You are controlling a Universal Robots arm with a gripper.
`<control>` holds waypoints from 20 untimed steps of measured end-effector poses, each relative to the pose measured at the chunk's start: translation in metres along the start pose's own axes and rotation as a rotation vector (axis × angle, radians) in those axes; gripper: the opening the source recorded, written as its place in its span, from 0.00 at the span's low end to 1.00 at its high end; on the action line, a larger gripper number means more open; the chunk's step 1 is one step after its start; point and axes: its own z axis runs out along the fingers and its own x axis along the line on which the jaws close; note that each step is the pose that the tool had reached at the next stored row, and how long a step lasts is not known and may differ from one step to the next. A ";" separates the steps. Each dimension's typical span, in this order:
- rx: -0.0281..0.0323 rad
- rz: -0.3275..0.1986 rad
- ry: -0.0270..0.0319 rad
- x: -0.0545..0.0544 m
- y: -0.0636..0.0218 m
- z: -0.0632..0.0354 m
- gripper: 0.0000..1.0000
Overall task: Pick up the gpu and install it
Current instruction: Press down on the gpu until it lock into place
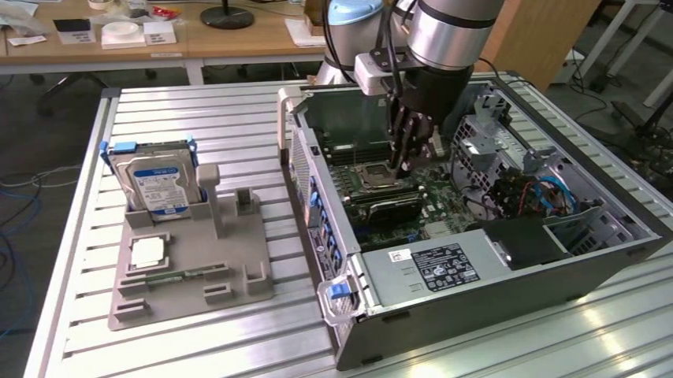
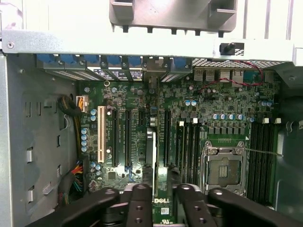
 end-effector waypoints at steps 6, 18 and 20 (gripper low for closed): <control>0.0000 0.000 0.0000 0.000 0.0000 0.0000 0.11; 0.0000 0.000 0.0000 0.000 0.0000 0.0000 0.11; -0.0001 0.000 0.0001 0.000 -0.0005 0.0000 0.11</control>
